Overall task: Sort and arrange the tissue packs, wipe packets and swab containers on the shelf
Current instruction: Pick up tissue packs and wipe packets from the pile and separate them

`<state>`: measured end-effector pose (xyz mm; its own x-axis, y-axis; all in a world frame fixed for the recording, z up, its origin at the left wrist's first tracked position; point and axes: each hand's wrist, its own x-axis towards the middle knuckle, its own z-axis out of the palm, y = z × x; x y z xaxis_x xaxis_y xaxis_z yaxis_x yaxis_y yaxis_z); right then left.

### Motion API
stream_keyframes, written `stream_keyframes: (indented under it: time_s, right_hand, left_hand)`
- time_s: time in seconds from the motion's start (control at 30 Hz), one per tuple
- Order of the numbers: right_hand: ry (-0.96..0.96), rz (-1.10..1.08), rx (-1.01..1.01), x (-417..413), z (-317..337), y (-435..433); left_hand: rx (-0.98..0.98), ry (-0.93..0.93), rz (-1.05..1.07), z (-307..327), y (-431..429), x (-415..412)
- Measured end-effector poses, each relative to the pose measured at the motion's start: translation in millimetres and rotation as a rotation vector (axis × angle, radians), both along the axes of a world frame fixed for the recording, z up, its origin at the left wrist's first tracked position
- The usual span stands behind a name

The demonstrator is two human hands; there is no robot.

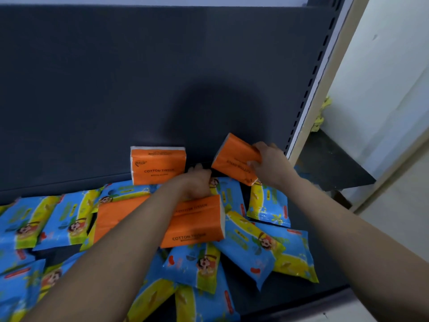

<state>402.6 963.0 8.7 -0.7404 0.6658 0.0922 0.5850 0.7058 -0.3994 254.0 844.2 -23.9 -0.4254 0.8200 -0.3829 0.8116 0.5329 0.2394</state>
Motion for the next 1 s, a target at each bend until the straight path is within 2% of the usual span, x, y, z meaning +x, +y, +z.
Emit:
stream_keyframes:
  time_s: [0.1,0.23,0.33,0.43,0.6,0.77,0.9,0.97,1.0]
  right_hand:
    - [0.001,-0.001,-0.033,-1.0,-3.6,3.0]
    - [0.03,-0.028,-0.051,-4.8,-4.2,6.8]
    - [0.04,-0.047,-0.054,-10.9,-3.4,8.0]
    - [-0.004,-0.024,-0.066,-17.2,-3.0,3.9]
    - [-0.112,0.045,-0.012,-24.5,-2.4,-3.5]
    - [-0.016,0.029,-0.069,-28.7,-0.1,-15.8]
    - [0.022,-0.043,-0.101,-16.6,0.6,-12.2]
    - [-0.056,-0.115,-0.098,-5.2,-1.0,-6.4]
    - [-0.175,-0.136,-0.081,1.8,-1.8,-3.9]
  left_hand:
    - [-0.001,0.016,0.031,4.9,-4.3,4.9]
    - [0.188,-0.038,0.153,13.3,-19.2,5.0]
    - [0.349,-0.229,0.347,21.6,-33.8,-0.8]
    - [0.413,-0.421,0.465,32.7,-50.7,-2.3]
    - [0.632,-0.462,0.471,50.5,-74.7,-6.2]
    - [0.83,-0.57,0.575,57.9,-94.8,-8.0]
    - [0.911,-0.69,0.598,57.6,-92.5,1.8]
    - [0.926,-0.739,0.562,58.0,-85.8,9.8]
    - [0.934,-0.754,0.543,58.0,-81.7,14.1]
